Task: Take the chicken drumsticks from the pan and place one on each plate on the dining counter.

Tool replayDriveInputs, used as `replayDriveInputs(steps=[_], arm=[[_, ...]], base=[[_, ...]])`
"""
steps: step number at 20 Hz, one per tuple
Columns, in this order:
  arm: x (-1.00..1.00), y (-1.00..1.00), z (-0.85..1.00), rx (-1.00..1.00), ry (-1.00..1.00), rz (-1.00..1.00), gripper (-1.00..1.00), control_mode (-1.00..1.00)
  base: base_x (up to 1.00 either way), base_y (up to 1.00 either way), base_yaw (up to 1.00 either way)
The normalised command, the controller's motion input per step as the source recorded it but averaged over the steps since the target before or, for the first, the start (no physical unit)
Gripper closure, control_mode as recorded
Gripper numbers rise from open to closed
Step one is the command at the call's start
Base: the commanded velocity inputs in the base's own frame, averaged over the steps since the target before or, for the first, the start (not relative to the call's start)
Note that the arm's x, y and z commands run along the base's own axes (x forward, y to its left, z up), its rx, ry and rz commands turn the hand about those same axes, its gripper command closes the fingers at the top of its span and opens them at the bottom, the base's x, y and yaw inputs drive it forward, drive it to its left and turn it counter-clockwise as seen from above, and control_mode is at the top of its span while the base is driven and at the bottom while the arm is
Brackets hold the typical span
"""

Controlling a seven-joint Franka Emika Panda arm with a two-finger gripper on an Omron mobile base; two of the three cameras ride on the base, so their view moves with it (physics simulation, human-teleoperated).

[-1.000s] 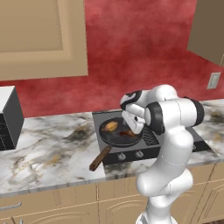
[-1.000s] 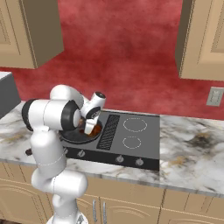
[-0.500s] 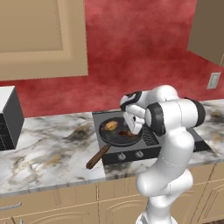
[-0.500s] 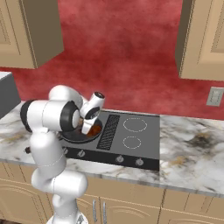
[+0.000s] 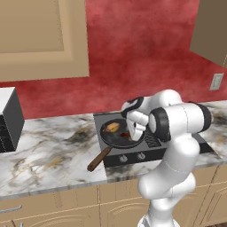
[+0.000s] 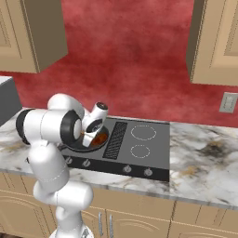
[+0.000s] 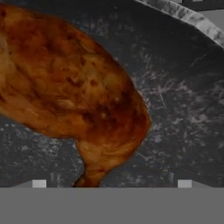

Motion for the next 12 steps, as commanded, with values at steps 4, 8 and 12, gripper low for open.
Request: replayDriveInputs(steps=[4, 8, 12], arm=[[0.34, 0.05, -0.2, 0.0, 0.03, -0.01, -1.0, -1.0], [0.19, 0.0, -0.31, 0.0, 0.23, 0.0, -1.0, -1.0], [0.01, 0.03, -0.39, 0.0, 0.29, 0.0, -1.0, -1.0]], base=[[0.0, 0.0, 0.0], [0.0, 0.0, 0.0], [0.0, 0.0, 0.0]])
